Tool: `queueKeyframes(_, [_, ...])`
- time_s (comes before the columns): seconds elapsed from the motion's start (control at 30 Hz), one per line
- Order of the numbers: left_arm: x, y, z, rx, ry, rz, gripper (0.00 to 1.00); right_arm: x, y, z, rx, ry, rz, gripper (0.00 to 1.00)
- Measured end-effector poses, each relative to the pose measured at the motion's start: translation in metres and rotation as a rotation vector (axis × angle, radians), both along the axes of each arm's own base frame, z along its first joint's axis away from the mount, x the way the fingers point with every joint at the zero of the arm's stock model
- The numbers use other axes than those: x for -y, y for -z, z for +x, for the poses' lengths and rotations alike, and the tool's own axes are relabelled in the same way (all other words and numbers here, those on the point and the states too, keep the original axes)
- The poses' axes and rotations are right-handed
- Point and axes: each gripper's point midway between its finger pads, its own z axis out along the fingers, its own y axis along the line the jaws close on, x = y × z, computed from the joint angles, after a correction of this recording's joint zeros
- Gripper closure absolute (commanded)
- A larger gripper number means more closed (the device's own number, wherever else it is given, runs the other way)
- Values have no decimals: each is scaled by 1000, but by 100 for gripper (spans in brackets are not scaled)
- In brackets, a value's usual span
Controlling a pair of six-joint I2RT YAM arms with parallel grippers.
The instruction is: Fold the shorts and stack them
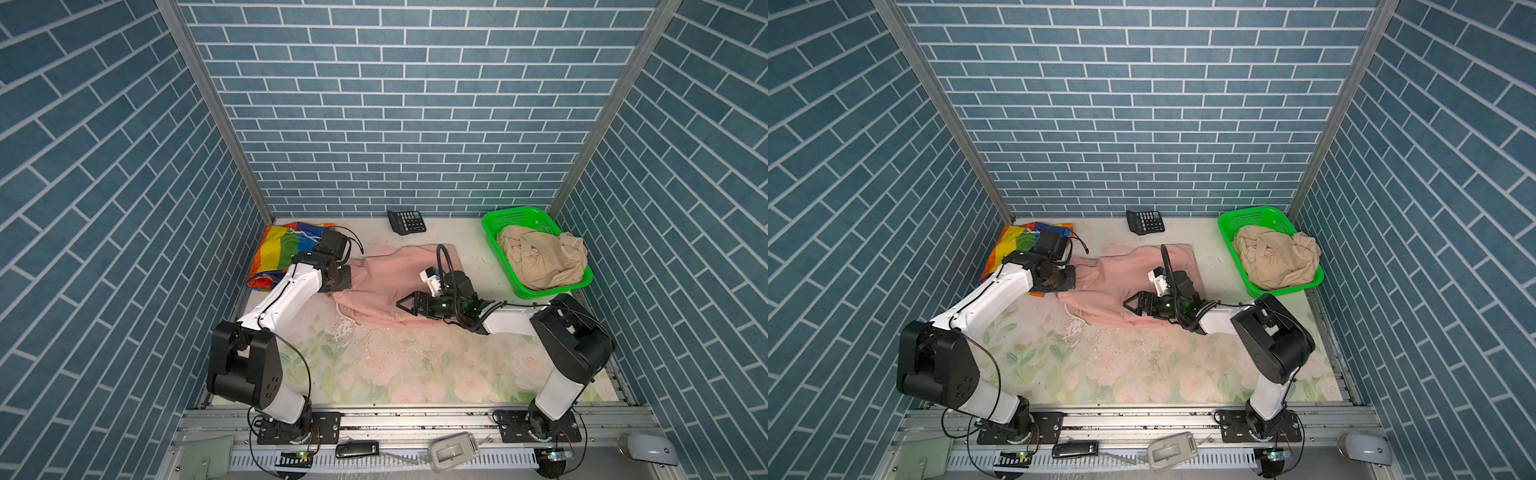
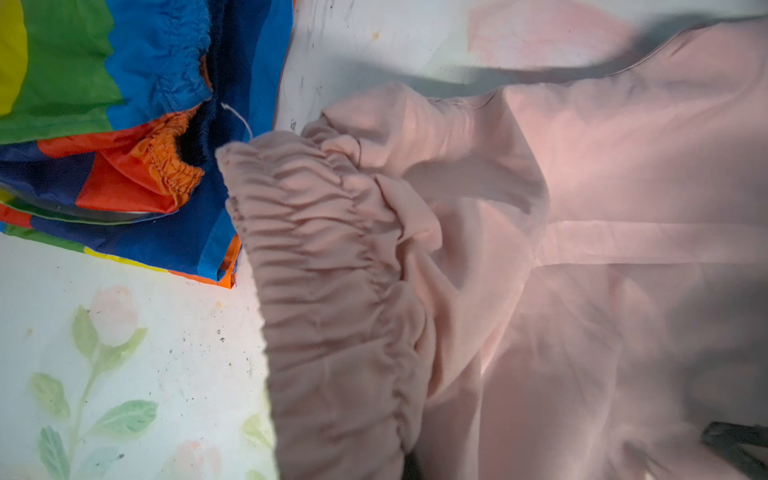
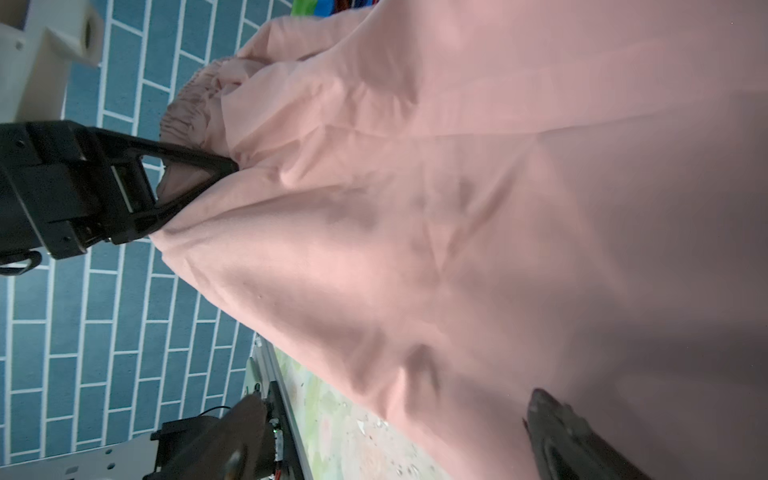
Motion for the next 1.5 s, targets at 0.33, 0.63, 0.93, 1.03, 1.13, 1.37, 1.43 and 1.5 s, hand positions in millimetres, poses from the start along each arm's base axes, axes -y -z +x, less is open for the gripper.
queueKeyframes(0.33, [0, 4, -1, -5, 1, 7, 100, -68, 8, -31, 10, -103, 49, 1])
queueKeyframes(0.63, [0, 9, 0, -10, 4, 10, 100, -71, 34, -38, -32, -99, 15, 1])
queueKeyframes(0.93, [2, 7, 1, -1, 18, 13, 100, -21, -28, 47, 0, 86, 9, 1])
queueKeyframes(1.03, [7, 2, 3, 11, 30, 10, 100, -5, -61, 102, 49, 189, 32, 1])
queueKeyframes(1.13, [15, -6, 6, 33, 49, 6, 100, -6, -77, 139, 81, 244, 48, 1])
queueKeyframes(1.37, [31, -16, 8, 62, 86, 7, 100, -45, -36, 175, 22, 263, 22, 1])
queueKeyframes(1.43, [33, -16, 7, 63, 92, 8, 100, -56, -23, 182, -4, 267, 24, 1])
queueKeyframes(1.5, [34, -16, 7, 64, 95, 9, 100, -67, -11, 188, -31, 270, 30, 1])
